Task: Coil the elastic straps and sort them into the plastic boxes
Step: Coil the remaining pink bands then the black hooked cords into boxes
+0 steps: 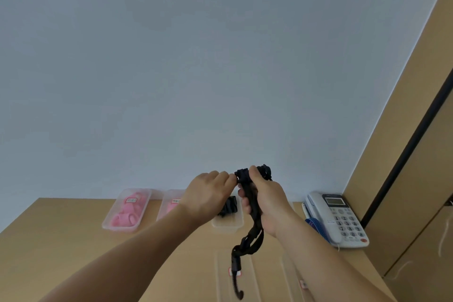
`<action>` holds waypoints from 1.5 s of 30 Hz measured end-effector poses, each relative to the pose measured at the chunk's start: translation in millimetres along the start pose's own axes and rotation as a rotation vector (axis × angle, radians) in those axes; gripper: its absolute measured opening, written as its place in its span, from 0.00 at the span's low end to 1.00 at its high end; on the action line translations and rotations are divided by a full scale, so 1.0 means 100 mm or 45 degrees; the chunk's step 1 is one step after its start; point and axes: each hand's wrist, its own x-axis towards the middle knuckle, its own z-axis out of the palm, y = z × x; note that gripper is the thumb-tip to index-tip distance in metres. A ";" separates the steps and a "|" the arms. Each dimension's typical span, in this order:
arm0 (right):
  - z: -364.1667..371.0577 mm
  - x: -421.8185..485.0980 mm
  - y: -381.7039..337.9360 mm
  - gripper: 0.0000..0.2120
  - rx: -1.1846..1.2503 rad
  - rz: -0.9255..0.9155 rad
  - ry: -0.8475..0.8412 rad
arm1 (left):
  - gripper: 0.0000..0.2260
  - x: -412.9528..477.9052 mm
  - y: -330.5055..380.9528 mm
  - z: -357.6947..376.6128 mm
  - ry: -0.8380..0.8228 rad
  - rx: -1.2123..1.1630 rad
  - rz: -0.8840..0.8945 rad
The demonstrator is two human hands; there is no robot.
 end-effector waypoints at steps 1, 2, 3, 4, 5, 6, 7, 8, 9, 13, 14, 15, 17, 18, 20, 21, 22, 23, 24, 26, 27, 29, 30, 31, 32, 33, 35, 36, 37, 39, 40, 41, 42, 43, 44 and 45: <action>0.00 0.00 0.01 0.20 0.022 -0.011 0.004 | 0.12 0.00 0.01 0.01 0.002 -0.026 -0.031; 0.00 0.00 0.02 0.18 0.052 -0.038 0.009 | 0.10 0.00 0.04 0.03 -0.037 -0.108 -0.140; 0.00 0.01 0.04 0.16 0.081 -0.081 0.010 | 0.07 -0.01 0.08 0.04 -0.071 -0.312 -0.349; -0.01 0.02 0.06 0.16 0.094 -0.132 0.012 | 0.09 0.03 0.08 -0.02 -0.166 -0.622 -0.664; -0.02 0.03 0.07 0.17 0.085 -0.181 0.015 | 0.13 0.07 0.08 -0.08 -0.329 -1.037 -0.972; -0.03 0.03 0.08 0.18 0.051 -0.222 0.015 | 0.16 0.10 0.06 -0.13 -0.474 -1.502 -1.200; -0.03 0.03 0.09 0.19 -0.007 -0.257 0.010 | 0.17 0.13 0.02 -0.17 -0.578 -1.809 -1.303; -0.02 0.02 0.10 0.21 -0.080 -0.287 0.000 | 0.18 0.16 -0.01 -0.21 -0.661 -1.965 -1.298; -0.01 0.01 0.12 0.22 -0.151 -0.311 -0.009 | 0.19 0.19 -0.02 -0.25 -0.714 -2.000 -1.230; -0.02 -0.01 0.12 0.22 -0.308 -0.326 -0.014 | 0.15 0.20 0.02 -0.26 -0.606 -1.890 -1.147; -0.03 -0.02 0.12 0.21 -0.340 -0.313 -0.026 | 0.12 0.19 0.02 -0.26 -0.546 -1.841 -1.162; -0.04 -0.02 0.12 0.20 -0.345 -0.295 -0.032 | 0.10 0.19 0.01 -0.27 -0.499 -1.770 -1.169; -0.06 -0.03 0.11 0.20 -0.297 -0.236 -0.020 | 0.09 0.17 0.03 -0.27 -0.447 -1.596 -1.116; -0.06 -0.03 0.10 0.20 -0.263 -0.194 -0.016 | 0.08 0.15 0.05 -0.28 -0.419 -1.494 -1.058; -0.06 -0.04 0.09 0.21 -0.210 -0.112 -0.019 | 0.07 0.12 0.10 -0.27 -0.350 -1.315 -0.948; -0.07 -0.04 0.08 0.21 -0.200 -0.083 -0.019 | 0.07 0.10 0.12 -0.26 -0.310 -1.249 -0.901; -0.08 -0.04 0.08 0.23 -0.190 -0.055 -0.022 | 0.07 0.08 0.12 -0.25 -0.286 -1.162 -0.855; -0.08 -0.03 0.07 0.24 -0.171 -0.024 -0.034 | 0.08 0.06 0.12 -0.24 -0.277 -1.037 -0.797; -0.08 -0.03 0.06 0.24 -0.134 0.010 -0.057 | 0.09 0.04 0.12 -0.22 -0.270 -0.873 -0.710; -0.08 -0.04 0.05 0.26 -0.013 0.058 -0.100 | 0.14 0.01 0.10 -0.18 -0.135 -0.559 -0.392; -0.08 -0.03 0.05 0.26 0.037 0.064 -0.104 | 0.20 -0.01 0.10 -0.17 -0.060 -0.426 -0.205; -0.09 -0.02 0.06 0.24 0.081 0.052 -0.072 | 0.27 -0.03 0.08 -0.13 0.049 -0.267 0.012; -0.09 -0.02 0.06 0.22 0.102 0.038 -0.053 | 0.27 -0.04 0.06 -0.11 0.069 -0.274 0.032; -0.09 -0.01 0.07 0.20 0.127 0.020 -0.044 | 0.27 -0.04 0.06 -0.08 0.076 -0.349 -0.019; -0.09 -0.01 0.07 0.18 0.148 -0.003 -0.045 | 0.26 -0.04 0.07 -0.07 0.038 -0.524 -0.170; -0.09 0.00 0.07 0.18 0.160 -0.031 -0.054 | 0.26 -0.03 0.07 -0.07 -0.043 -0.765 -0.386; -0.11 0.01 0.07 0.19 0.144 -0.090 -0.083 | 0.29 0.02 0.05 -0.15 -0.373 -1.403 -0.851; -0.12 0.01 0.07 0.19 0.112 -0.119 -0.099 | 0.28 0.04 0.02 -0.20 -0.497 -1.689 -1.027; -0.13 0.02 0.07 0.20 0.069 -0.145 -0.108 | 0.26 0.08 -0.02 -0.22 -0.599 -1.882 -1.118; -0.13 0.02 0.07 0.22 -0.019 -0.188 -0.119 | 0.23 0.15 -0.05 -0.32 -0.744 -2.019 -1.114; -0.13 0.02 0.07 0.22 -0.049 -0.202 -0.122 | 0.22 0.17 -0.05 -0.34 -0.754 -2.013 -1.089; -0.13 0.03 0.07 0.22 -0.068 -0.211 -0.116 | 0.19 0.17 -0.05 -0.35 -0.734 -1.977 -1.063; -0.13 0.03 0.08 0.21 -0.078 -0.213 -0.100 | 0.16 0.17 -0.04 -0.34 -0.706 -1.919 -1.030; -0.13 0.03 0.08 0.20 -0.087 -0.213 -0.076 | 0.13 0.16 -0.03 -0.33 -0.676 -1.842 -0.985; -0.12 0.02 0.09 0.20 -0.096 -0.214 -0.050 | 0.11 0.14 -0.03 -0.32 -0.639 -1.747 -0.941; -0.12 0.02 0.10 0.20 -0.108 -0.216 -0.027 | 0.11 0.13 -0.02 -0.31 -0.597 -1.651 -0.904</action>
